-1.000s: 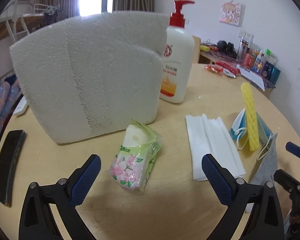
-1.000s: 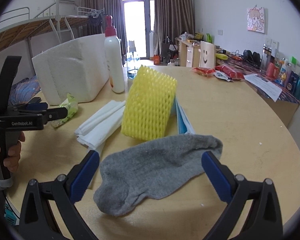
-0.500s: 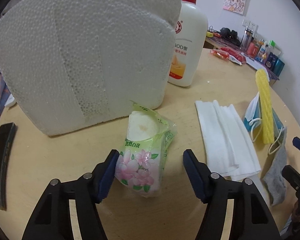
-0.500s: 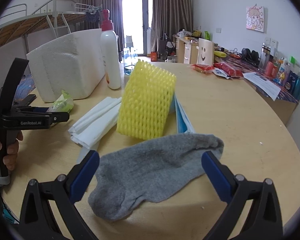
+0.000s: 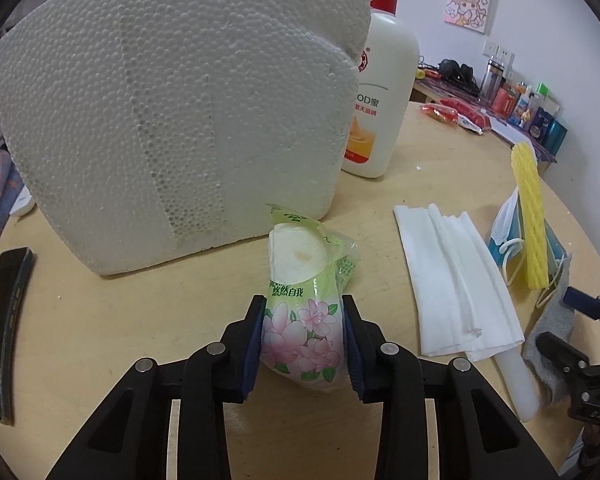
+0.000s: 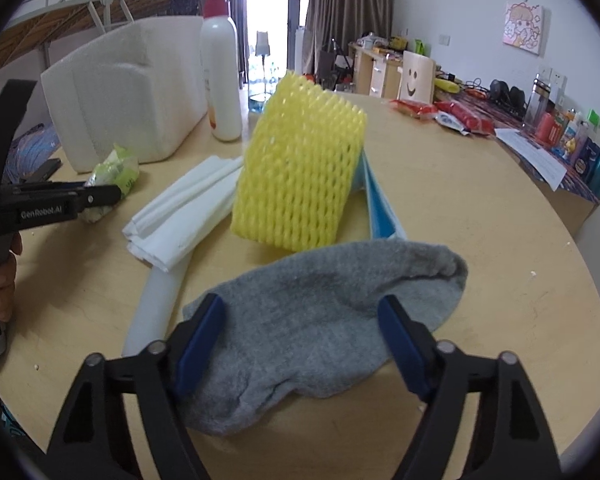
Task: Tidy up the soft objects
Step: 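Close the left tool on the wipe pack while the right tool grasps the grey sock, then lift the wipe pack with the left tool while the right tool carries the sock toward the foam box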
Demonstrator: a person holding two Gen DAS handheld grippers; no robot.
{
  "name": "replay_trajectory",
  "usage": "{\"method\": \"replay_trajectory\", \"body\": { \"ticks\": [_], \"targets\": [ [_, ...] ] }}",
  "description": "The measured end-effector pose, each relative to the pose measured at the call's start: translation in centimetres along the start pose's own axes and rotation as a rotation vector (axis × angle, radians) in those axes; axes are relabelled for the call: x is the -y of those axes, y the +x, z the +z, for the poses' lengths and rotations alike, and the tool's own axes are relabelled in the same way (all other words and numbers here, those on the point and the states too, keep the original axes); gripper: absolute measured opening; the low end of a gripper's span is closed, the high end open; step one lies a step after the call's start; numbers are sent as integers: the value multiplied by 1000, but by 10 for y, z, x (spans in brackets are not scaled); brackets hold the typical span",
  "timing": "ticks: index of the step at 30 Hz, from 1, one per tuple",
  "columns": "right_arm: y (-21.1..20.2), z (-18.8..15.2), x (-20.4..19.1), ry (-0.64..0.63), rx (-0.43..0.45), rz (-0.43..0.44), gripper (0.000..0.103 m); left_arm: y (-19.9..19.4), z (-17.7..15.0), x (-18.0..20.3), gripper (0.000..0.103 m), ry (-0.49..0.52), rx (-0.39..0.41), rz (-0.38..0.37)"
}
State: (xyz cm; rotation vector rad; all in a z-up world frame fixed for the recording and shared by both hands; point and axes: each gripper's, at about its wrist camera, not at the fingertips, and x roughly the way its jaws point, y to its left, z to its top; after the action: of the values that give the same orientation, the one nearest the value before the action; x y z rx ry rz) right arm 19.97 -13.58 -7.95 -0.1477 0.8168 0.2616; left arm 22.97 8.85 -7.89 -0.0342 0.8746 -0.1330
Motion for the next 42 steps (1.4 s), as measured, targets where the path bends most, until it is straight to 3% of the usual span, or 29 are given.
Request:
{"method": "replay_trajectory", "body": {
  "ticks": [5, 8, 11, 13, 16, 21, 34, 42],
  "targets": [
    [0, -2, -4, -17, -8, -6, 74, -4, -3, -5, 37, -2, 0, -6],
    [-1, -3, -3, -7, -13, 27, 65, -6, -5, -8, 37, -13, -2, -27],
    [-2, -3, -7, -15, -11, 43, 49, -9, -6, -8, 37, -16, -2, -48],
    [-4, -4, -7, -16, -9, 47, 26, -12, -7, -8, 37, -12, 9, -45],
    [-5, -5, -5, -12, -3, 48, 15, -17, -6, -7, 37, -10, 26, -56],
    [-14, -9, -6, -10, 25, 51, 12, -24, -8, -6, 37, -2, 49, -68],
    [-68, 4, 5, 32, 206, 37, 12, -83, -13, 12, 37, 56, 208, -75],
    [-79, 7, 11, 55, 253, 48, 8, -105, -14, 16, 37, 39, 257, -81]
  ]
}}
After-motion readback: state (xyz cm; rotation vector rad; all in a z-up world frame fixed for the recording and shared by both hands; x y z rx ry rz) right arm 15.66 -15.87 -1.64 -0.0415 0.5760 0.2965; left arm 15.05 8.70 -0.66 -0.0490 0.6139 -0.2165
